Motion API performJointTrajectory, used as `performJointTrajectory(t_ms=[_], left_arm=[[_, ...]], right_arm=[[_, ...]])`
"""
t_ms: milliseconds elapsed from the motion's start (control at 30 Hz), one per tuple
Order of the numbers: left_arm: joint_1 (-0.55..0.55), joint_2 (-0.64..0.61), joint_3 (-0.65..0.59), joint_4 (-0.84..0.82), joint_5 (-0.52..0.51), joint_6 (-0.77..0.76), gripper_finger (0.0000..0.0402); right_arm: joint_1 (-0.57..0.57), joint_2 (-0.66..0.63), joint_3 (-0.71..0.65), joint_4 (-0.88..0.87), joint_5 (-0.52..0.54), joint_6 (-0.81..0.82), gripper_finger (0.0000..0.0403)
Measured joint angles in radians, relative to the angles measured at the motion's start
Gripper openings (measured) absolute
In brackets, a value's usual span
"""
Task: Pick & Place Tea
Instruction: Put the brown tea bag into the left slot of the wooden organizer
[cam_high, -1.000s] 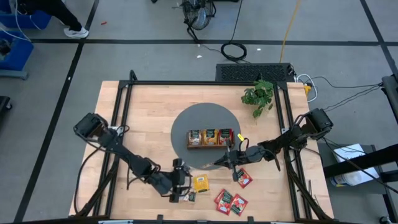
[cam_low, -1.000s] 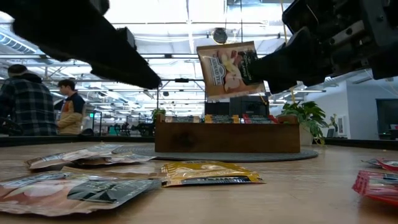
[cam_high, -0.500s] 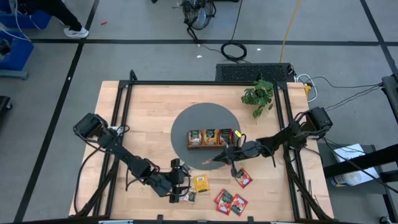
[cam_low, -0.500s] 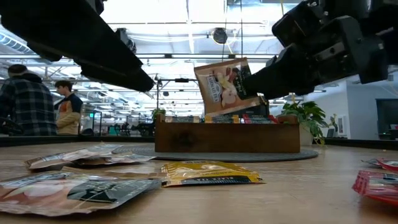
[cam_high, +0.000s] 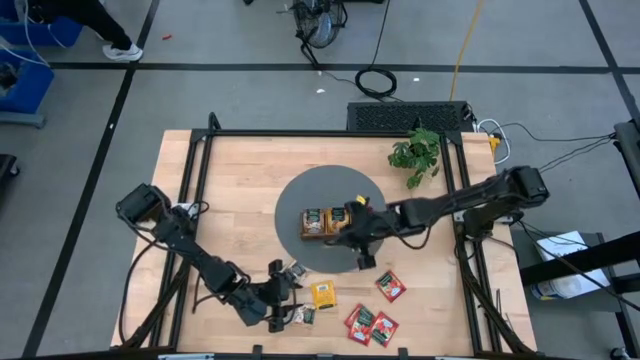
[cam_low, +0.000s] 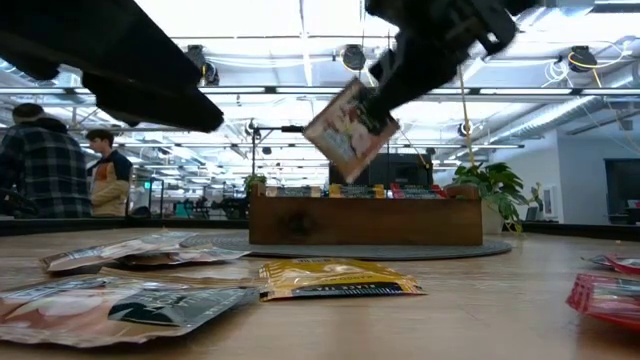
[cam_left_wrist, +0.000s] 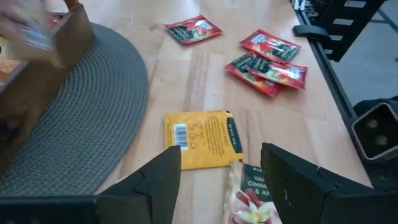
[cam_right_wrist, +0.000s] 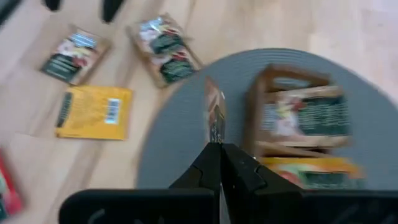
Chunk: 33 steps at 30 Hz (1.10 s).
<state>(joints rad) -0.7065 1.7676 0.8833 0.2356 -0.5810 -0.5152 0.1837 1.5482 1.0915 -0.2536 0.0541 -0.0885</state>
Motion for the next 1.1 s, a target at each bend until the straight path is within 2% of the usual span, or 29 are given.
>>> performJointTrajectory(t_ms=[100, 300, 500, 700, 867, 1100], left_arm=[[-0.011, 0.000, 0.000, 0.000, -0.006, 0.000, 0.0223], [-0.018, 0.000, 0.000, -0.005, -0.008, -0.016, 0.0223], [-0.061, 0.000, 0.000, -0.038, -0.006, -0.098, 0.0223], [-0.154, 0.000, 0.000, -0.038, -0.093, -0.153, 0.0223], [-0.237, 0.000, 0.000, -0.040, -0.174, -0.195, 0.0223], [-0.329, 0.000, 0.000, -0.065, -0.279, -0.206, 0.0223]], right_arm=[[-0.034, 0.004, 0.105, -0.155, -0.001, -0.033, 0.0000], [-0.105, 0.085, 0.301, -0.324, -0.001, -0.076, 0.0000], [-0.140, 0.298, 0.601, -0.641, -0.002, -0.119, 0.0000], [-0.147, 0.507, 0.833, -0.768, -0.002, -0.183, 0.0000], [-0.148, 0.605, 0.934, -0.776, 0.034, -0.238, 0.0000], [-0.187, 0.620, 0.950, -0.787, 0.050, -0.277, 0.0000]])
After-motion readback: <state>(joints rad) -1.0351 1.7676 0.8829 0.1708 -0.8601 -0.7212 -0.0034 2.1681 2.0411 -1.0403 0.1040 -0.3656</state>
